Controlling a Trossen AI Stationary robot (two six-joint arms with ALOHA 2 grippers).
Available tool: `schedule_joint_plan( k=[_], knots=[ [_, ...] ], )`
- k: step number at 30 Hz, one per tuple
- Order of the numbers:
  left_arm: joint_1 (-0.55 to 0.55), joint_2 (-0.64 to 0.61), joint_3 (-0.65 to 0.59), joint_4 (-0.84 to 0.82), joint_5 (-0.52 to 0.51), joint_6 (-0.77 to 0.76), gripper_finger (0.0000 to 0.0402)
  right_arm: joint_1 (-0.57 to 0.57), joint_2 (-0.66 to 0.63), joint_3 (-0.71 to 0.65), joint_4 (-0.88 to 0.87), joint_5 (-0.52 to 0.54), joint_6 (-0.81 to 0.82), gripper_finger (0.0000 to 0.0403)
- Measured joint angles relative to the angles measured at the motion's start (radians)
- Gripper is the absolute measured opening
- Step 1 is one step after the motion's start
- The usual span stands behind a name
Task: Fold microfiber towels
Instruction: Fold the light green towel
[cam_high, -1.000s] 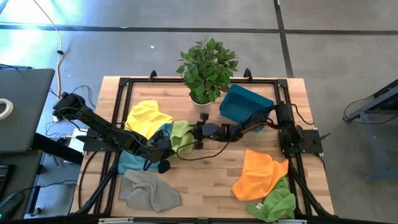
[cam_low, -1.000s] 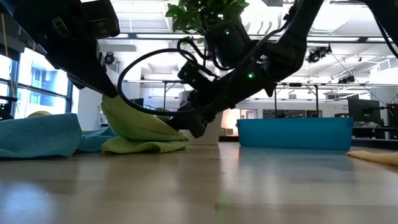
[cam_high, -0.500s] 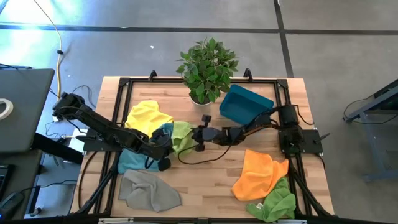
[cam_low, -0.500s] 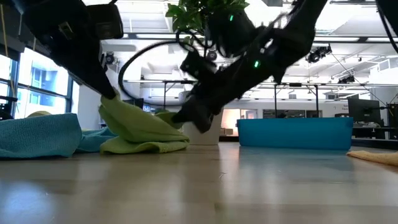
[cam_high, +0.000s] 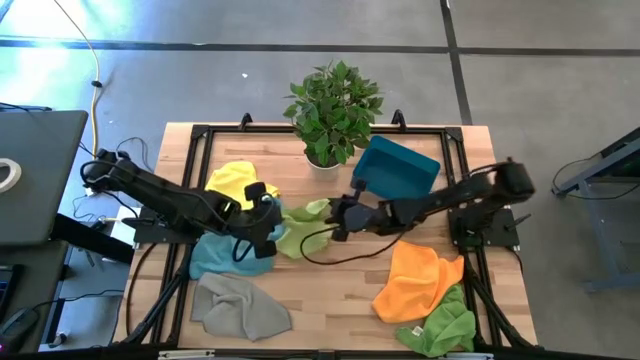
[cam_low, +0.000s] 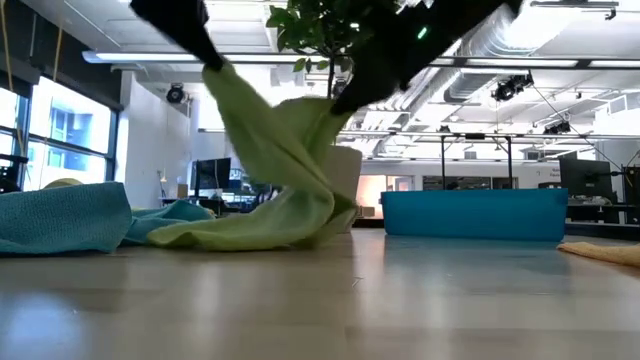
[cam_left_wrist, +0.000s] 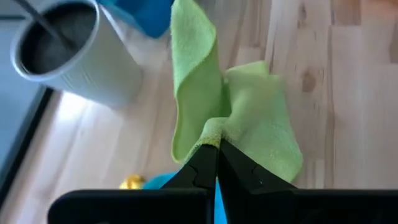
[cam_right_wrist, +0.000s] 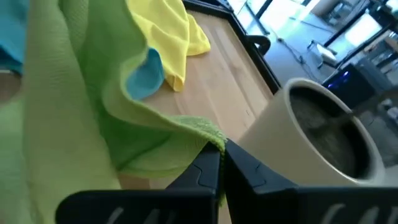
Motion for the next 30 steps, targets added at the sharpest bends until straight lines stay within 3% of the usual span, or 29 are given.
schedule_joint_plan(
  k=[5,15,23,30],
  knots=[
    [0.005,0.0,0.066,-0.007,0.04,0.075,0.0,0.03,-0.122,0.0,-0.097,0.013,0.115,0.0],
    [0.085,0.012,0.188,-0.081,0.37,0.131,0.0,0.094,-0.229,0.0,-0.11,0.011,0.098,0.0],
    [0.126,0.035,0.283,-0.247,0.25,0.124,0.0,0.107,-0.222,0.087,-0.275,0.018,0.129,0.0],
    [0.148,0.127,0.34,-0.35,0.135,0.148,0.0,0.085,-0.222,0.15,-0.413,0.04,0.141,0.0]
  ],
)
